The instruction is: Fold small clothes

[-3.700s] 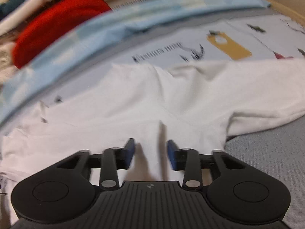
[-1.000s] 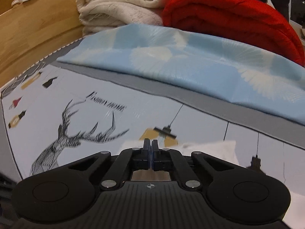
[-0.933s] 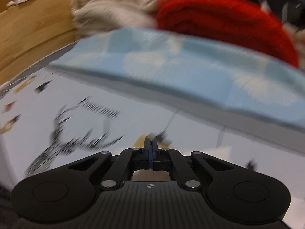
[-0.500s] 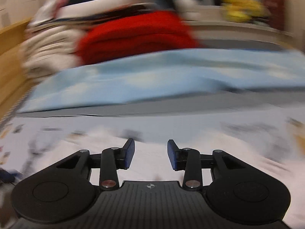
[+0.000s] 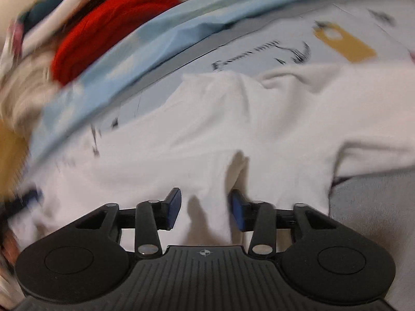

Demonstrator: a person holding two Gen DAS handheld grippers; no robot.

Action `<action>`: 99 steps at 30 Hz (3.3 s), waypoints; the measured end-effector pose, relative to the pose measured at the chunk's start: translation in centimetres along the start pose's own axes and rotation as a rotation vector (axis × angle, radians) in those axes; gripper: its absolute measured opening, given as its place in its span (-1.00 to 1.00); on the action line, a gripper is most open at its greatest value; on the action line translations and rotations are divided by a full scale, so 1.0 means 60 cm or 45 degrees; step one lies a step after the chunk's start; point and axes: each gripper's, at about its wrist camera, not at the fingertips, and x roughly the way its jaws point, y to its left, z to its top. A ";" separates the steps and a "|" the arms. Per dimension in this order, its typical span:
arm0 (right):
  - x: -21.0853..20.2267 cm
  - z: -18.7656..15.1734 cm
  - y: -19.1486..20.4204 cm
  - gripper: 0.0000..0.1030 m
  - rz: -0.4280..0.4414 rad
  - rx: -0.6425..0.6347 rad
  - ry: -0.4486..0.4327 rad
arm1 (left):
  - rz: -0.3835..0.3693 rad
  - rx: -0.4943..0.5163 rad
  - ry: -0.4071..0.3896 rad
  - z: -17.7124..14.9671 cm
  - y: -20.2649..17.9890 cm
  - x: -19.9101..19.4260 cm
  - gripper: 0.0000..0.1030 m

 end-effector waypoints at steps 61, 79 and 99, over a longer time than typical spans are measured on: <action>0.006 0.013 0.008 0.08 -0.042 -0.168 0.029 | 0.087 0.715 0.070 -0.116 -0.115 -0.046 0.03; 0.009 0.025 -0.018 -0.66 0.005 -0.086 0.141 | -0.019 0.634 0.038 -0.103 -0.077 -0.080 -0.77; -0.005 0.036 -0.016 -0.70 0.035 -0.083 0.152 | -0.060 0.714 0.202 -0.087 -0.136 -0.034 -0.90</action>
